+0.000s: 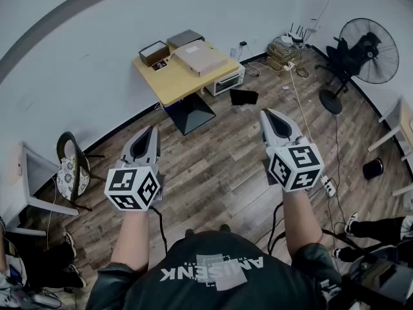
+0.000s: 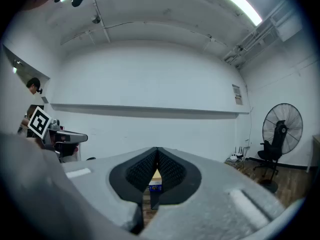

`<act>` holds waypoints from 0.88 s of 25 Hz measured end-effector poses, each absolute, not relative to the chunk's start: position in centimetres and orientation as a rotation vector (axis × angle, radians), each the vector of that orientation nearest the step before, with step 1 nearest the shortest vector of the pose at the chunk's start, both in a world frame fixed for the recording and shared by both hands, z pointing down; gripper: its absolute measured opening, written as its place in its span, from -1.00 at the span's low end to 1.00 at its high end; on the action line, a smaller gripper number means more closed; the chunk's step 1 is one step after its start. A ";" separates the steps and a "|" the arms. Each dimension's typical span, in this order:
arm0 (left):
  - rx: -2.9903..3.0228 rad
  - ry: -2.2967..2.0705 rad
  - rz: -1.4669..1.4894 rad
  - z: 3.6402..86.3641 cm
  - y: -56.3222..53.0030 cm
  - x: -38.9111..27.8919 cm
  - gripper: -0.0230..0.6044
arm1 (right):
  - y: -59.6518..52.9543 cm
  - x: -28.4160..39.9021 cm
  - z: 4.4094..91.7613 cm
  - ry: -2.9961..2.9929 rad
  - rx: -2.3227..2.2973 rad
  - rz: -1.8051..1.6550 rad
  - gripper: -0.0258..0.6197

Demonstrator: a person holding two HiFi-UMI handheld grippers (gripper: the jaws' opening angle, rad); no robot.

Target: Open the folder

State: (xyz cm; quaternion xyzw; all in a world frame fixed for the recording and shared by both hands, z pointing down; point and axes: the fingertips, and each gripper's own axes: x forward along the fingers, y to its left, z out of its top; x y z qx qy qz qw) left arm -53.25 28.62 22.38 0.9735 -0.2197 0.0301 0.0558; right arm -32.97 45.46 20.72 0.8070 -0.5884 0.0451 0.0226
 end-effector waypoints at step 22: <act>2.998 -0.761 0.119 22.7 30.9 -50.1 -0.93 | 48.4 -29.1 21.4 -1.874 2.518 0.127 -0.90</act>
